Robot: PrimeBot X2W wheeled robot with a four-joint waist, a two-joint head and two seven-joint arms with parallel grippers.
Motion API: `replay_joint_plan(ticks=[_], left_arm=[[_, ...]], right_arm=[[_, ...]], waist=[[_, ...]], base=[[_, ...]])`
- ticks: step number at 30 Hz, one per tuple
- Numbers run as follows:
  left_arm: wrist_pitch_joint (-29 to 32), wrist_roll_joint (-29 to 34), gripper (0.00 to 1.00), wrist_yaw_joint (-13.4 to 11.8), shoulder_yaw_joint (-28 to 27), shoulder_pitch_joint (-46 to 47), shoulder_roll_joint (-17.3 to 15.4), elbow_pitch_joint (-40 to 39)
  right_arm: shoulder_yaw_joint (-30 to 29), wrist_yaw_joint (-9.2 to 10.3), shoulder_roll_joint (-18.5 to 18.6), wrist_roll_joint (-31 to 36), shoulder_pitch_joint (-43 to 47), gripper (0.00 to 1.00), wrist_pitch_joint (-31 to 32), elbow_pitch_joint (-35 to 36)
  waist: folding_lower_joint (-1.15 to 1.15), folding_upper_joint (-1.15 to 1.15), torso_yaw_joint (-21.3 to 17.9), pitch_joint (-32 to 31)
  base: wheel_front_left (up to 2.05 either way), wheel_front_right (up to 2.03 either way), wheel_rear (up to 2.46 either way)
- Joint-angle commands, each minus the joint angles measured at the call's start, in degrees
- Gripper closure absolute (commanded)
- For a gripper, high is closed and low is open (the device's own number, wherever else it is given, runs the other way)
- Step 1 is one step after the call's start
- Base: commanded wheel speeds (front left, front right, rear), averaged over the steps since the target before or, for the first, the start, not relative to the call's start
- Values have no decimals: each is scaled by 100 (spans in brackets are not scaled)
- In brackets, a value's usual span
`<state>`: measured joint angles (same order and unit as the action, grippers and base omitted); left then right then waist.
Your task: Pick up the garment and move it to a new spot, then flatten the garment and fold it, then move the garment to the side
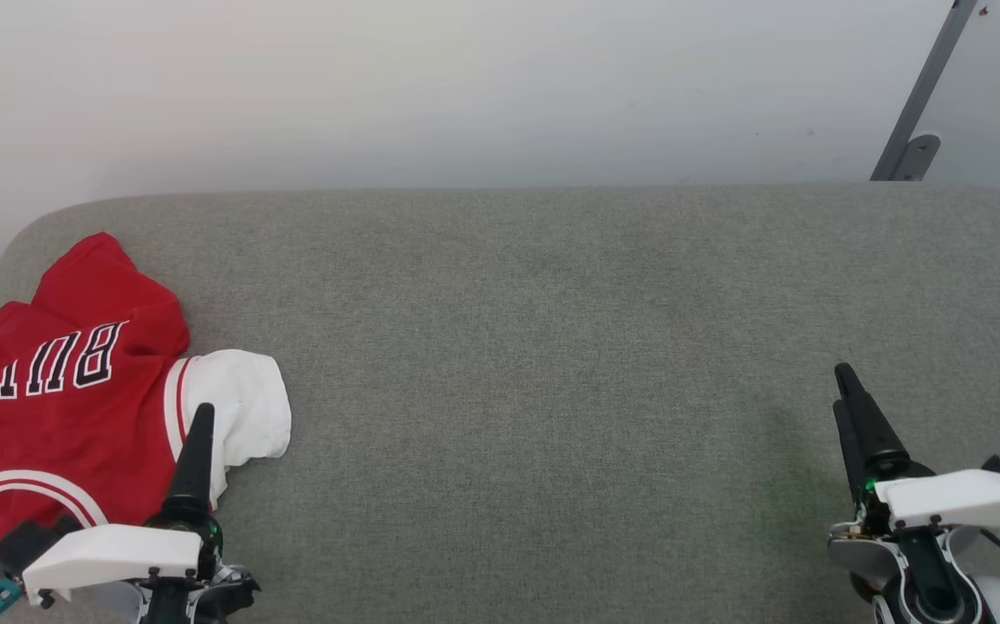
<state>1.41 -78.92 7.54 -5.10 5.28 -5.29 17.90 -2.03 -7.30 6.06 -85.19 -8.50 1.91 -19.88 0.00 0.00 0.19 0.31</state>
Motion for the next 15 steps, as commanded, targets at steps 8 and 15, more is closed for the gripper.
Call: replay_joint_plan(ticks=[8,15], left_arm=[[-244,1367,0,-38,-62,242,-84,-226],[-395,2317,0,-91,-28,236,-154,-315]], right_arm=[[350,-20,318,875,-470,0,-291,-148],[419,-21,458,1574,-582,0,-443,-140]], waist=[[0,0,16,1],[0,0,31,-2]], base=[[0,0,0],[0,0,0]])
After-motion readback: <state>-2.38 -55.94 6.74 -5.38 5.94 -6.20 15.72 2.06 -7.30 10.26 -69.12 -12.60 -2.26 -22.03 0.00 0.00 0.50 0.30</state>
